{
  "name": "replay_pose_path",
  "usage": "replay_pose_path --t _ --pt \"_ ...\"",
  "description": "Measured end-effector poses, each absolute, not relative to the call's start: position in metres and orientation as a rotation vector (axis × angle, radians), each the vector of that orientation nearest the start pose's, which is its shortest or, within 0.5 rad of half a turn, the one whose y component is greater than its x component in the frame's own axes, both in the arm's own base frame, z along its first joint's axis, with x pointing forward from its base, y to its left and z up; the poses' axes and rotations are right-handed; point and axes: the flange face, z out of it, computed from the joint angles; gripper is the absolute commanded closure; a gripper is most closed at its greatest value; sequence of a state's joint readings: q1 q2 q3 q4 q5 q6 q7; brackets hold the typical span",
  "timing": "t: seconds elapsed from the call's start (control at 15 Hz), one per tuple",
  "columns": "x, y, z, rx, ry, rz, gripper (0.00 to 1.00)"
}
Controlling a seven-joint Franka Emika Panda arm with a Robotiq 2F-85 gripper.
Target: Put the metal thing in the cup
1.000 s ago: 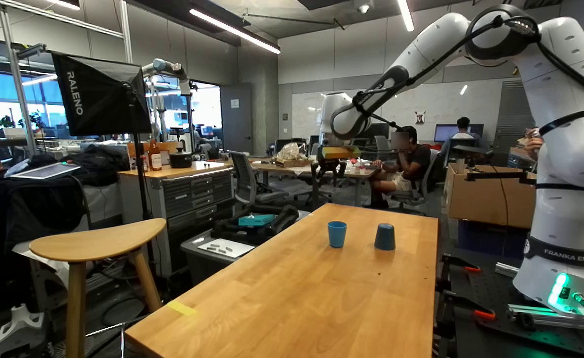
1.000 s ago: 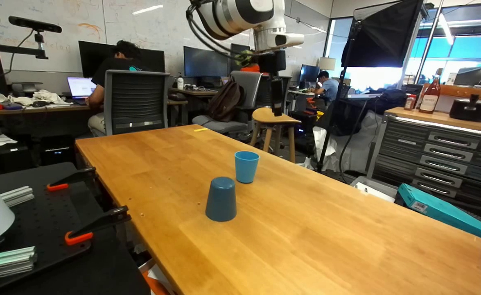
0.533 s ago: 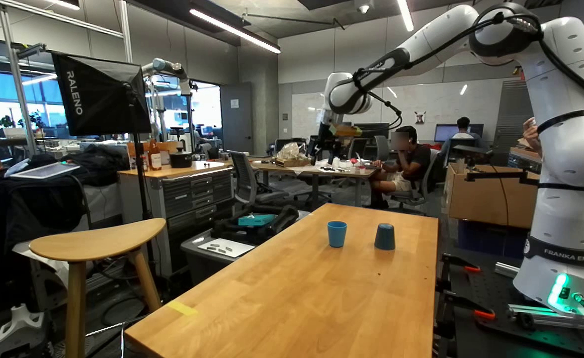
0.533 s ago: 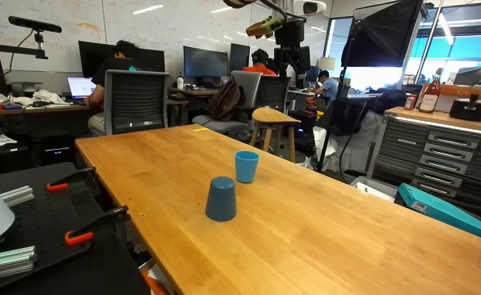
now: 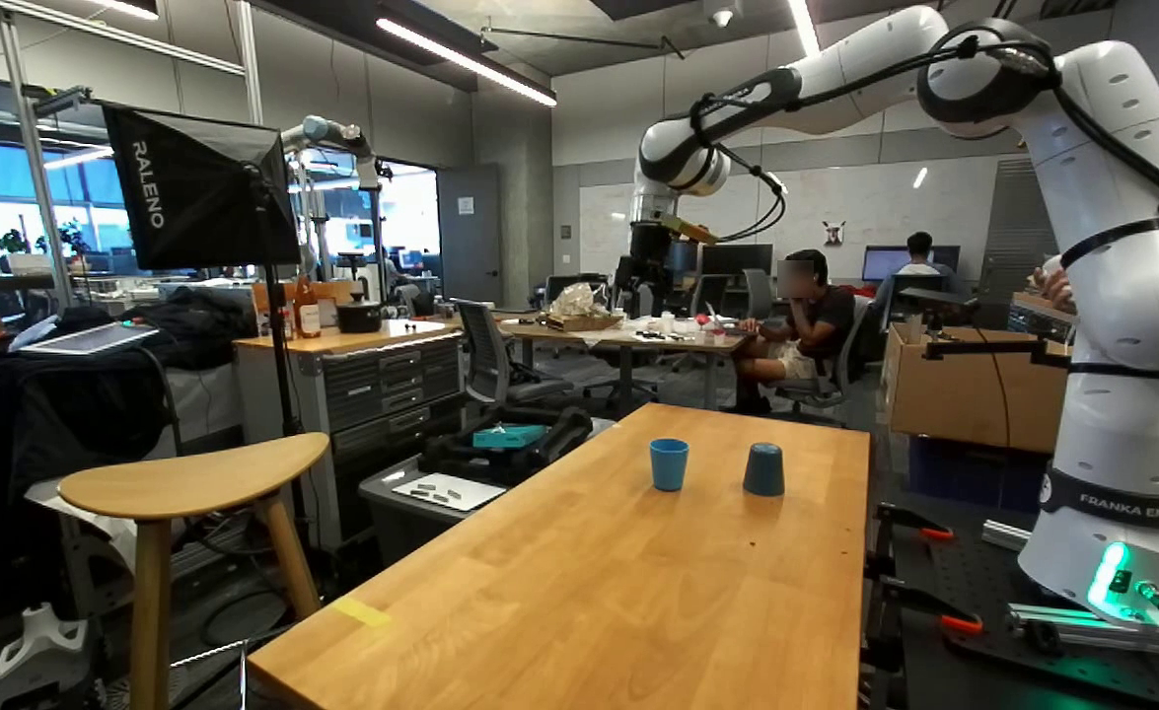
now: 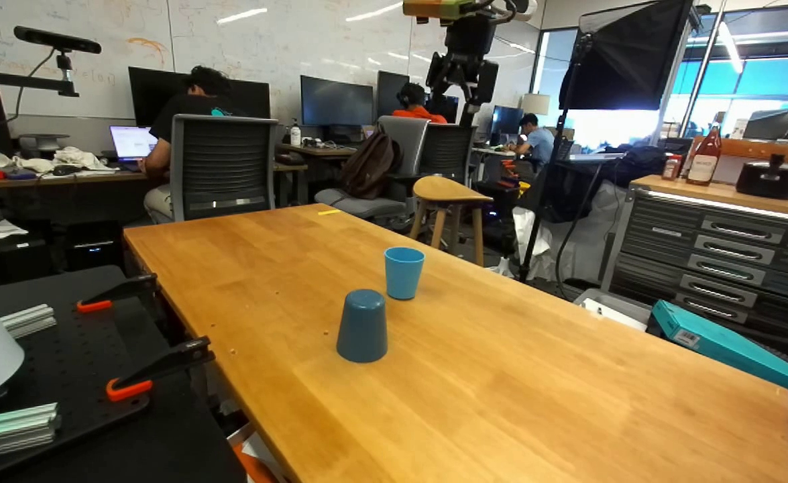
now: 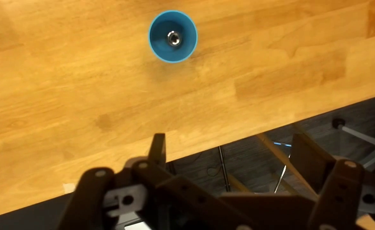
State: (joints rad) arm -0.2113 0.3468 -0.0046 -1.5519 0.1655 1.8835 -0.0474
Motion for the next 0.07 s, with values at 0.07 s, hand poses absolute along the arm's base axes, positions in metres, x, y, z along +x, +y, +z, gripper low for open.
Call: replay_pose_path --t 0.07 --pt "0.6505 -0.1294 0.4464 -2.966 0.326 0.004 0.0"
